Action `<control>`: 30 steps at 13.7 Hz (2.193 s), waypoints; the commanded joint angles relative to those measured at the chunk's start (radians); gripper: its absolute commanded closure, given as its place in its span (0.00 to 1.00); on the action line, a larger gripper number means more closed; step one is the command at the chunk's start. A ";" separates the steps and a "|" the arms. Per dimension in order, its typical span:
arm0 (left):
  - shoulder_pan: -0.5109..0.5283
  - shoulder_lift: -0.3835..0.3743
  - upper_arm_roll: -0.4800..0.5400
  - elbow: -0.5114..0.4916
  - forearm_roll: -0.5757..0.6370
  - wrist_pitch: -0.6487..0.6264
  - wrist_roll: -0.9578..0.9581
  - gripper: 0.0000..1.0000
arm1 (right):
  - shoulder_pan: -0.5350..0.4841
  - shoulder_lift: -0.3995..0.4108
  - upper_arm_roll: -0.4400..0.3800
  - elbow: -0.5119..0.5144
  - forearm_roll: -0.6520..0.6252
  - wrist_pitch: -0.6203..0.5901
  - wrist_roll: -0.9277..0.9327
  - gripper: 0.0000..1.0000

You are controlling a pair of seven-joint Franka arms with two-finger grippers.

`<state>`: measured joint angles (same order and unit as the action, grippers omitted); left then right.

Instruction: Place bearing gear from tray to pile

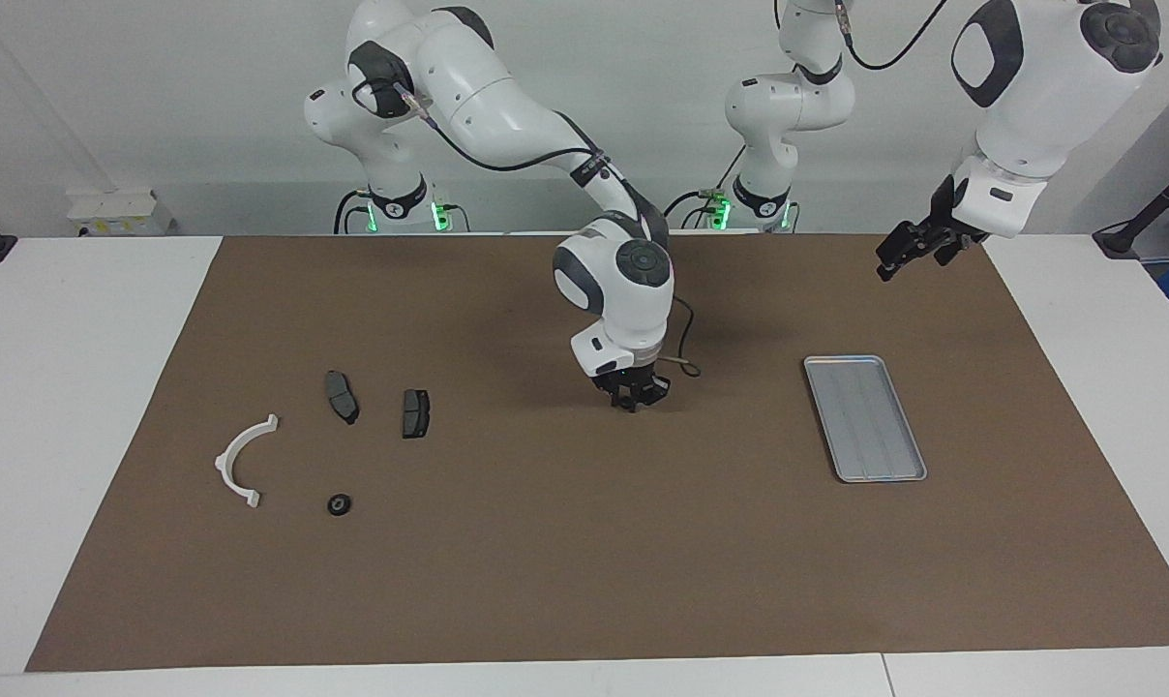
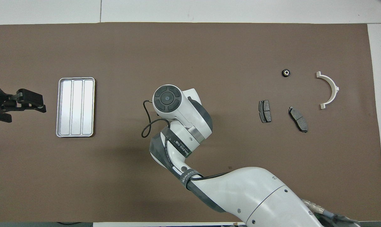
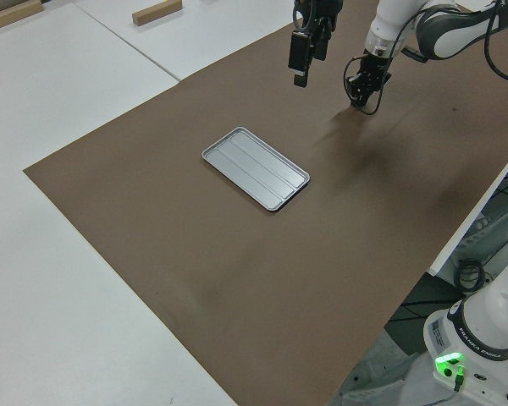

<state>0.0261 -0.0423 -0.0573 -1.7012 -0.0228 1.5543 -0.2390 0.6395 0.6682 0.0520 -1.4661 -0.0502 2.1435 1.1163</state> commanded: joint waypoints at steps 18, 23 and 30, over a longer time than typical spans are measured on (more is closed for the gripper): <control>-0.023 -0.031 0.014 -0.005 -0.002 -0.007 0.000 0.00 | -0.517 -0.058 0.006 -0.023 -0.016 -0.047 -0.941 1.00; -0.023 -0.030 0.014 -0.005 -0.002 -0.007 0.000 0.00 | -0.529 -0.041 0.006 -0.086 -0.016 0.064 -0.967 1.00; -0.023 -0.031 0.014 -0.005 -0.002 -0.007 0.000 0.00 | -0.529 -0.048 0.005 -0.089 -0.016 0.065 -0.966 0.00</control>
<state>0.0160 -0.0570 -0.0543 -1.6971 -0.0228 1.5540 -0.2390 0.1273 0.6374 0.0424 -1.5264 -0.0595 2.1835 0.1715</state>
